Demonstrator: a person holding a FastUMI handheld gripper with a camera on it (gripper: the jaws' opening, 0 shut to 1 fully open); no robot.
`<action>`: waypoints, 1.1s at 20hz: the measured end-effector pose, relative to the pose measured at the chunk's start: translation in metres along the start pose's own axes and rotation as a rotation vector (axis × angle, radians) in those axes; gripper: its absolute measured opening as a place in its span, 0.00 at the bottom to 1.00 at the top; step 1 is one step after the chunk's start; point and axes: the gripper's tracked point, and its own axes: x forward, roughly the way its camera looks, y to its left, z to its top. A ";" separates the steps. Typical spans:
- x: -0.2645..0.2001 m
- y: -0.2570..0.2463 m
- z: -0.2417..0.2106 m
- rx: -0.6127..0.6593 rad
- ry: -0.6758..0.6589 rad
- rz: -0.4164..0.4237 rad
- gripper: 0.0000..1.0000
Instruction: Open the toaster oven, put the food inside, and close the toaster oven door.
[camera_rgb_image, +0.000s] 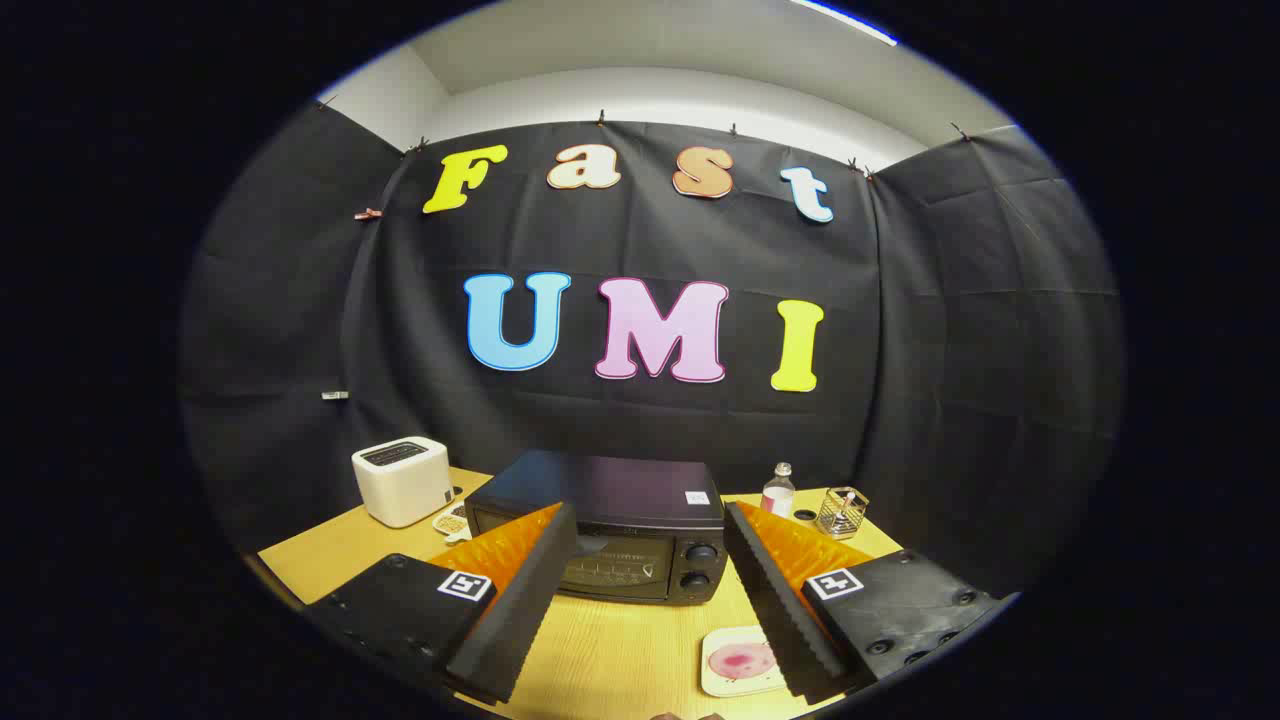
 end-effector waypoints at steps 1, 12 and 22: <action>0.001 0.003 -0.003 0.007 0.007 -0.001 0.97; 0.001 0.017 -0.018 0.036 0.058 0.009 0.97; 0.031 0.030 -0.030 0.056 0.090 -0.007 0.98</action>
